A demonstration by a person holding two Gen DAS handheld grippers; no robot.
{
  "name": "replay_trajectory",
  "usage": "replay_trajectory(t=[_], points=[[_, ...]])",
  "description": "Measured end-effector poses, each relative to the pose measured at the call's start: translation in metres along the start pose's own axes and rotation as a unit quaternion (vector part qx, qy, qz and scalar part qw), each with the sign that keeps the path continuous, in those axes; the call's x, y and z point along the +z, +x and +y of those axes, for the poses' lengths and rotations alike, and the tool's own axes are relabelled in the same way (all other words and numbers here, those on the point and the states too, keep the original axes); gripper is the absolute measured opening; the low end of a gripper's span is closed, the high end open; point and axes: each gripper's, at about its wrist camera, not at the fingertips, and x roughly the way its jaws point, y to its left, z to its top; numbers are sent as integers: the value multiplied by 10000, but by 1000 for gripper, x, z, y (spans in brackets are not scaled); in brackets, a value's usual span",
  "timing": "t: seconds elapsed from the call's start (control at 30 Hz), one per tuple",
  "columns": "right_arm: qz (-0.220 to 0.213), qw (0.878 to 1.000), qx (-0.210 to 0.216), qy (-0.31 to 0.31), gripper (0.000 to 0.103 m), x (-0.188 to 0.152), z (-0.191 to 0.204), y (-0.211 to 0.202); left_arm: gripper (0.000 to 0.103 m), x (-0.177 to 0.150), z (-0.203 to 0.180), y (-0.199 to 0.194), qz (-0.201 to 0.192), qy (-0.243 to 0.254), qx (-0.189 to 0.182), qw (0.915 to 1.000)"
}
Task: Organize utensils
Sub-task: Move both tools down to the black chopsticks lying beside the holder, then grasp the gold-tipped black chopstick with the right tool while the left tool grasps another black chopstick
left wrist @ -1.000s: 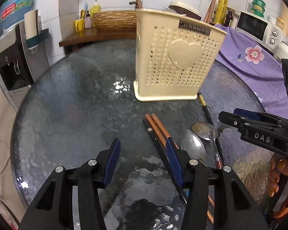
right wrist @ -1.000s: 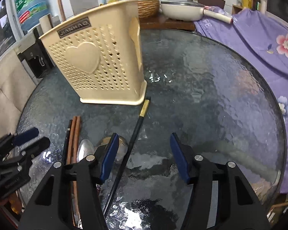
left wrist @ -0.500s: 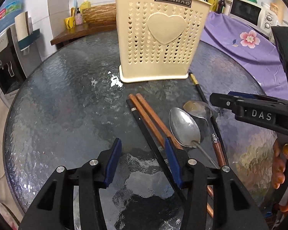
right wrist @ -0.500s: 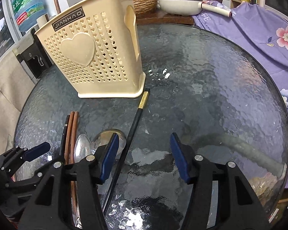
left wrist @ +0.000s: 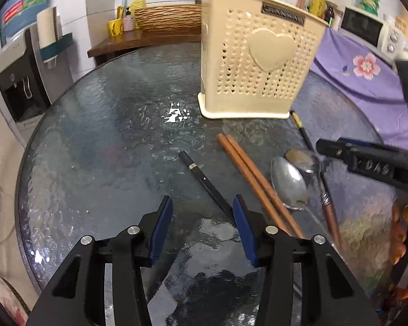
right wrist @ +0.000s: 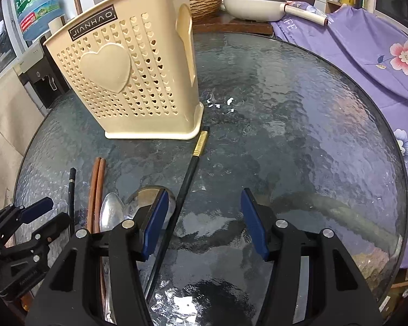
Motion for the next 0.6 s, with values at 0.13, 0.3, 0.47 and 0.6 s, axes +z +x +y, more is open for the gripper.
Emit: replay_trajectory(t=[0.13,0.3,0.47,0.6], points=[[80,10000,7,7,55,5,4,7,45,4,-3,3,16,-75,-51,10000],[136,9998,-160,-9,48,14,9,18,45,10,-8,14,55,-134,-18,9999],[141,9994,-246,178,41,21,6,29,43,13,-6,20,21,-188,97,9998],[103,9990,-438,71,38,25,10,34,36,16,-5,23,-10,-173,180,9997]])
